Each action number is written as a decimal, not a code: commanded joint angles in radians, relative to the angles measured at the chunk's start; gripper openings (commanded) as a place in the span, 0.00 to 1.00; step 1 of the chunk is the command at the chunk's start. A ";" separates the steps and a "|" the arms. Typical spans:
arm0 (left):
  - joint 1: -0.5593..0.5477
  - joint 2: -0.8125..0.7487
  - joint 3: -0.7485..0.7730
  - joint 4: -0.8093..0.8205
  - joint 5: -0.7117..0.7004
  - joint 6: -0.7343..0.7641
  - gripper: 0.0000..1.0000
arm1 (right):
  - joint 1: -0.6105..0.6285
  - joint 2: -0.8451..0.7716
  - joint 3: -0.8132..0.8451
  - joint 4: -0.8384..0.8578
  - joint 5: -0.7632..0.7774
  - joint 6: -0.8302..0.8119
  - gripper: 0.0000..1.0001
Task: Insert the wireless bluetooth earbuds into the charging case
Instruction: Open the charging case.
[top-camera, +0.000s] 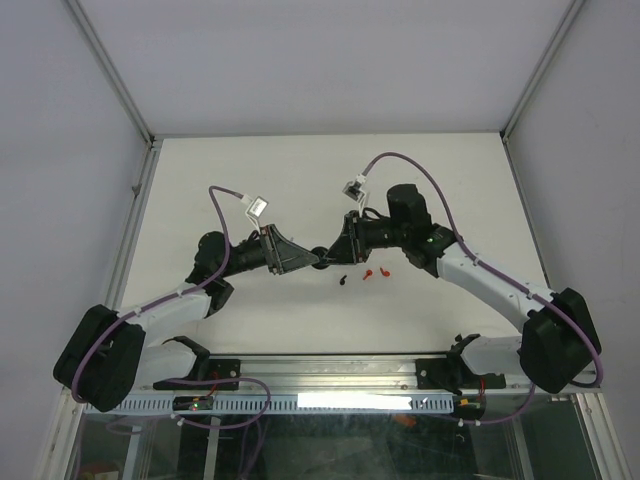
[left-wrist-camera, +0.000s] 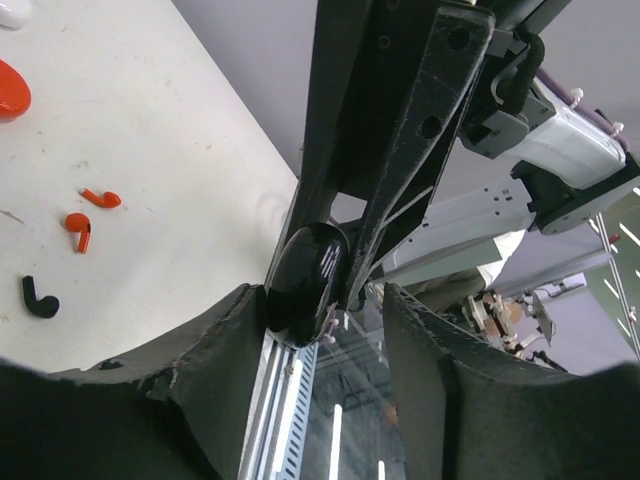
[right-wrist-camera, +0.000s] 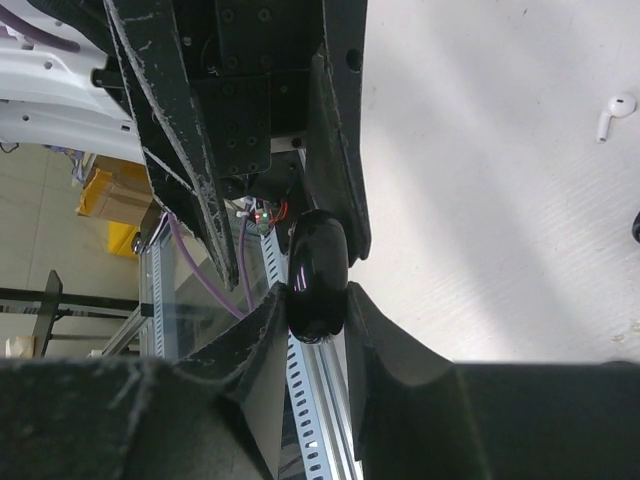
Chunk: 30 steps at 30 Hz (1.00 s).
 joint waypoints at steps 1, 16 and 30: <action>0.003 0.007 0.016 0.119 0.049 -0.026 0.49 | 0.013 0.012 0.036 0.048 -0.053 0.001 0.08; 0.003 0.043 -0.031 0.400 0.159 -0.136 0.33 | 0.016 0.006 0.034 0.061 -0.123 -0.029 0.09; -0.052 0.097 0.012 0.428 0.227 -0.127 0.34 | 0.037 0.025 0.052 0.039 -0.143 -0.061 0.12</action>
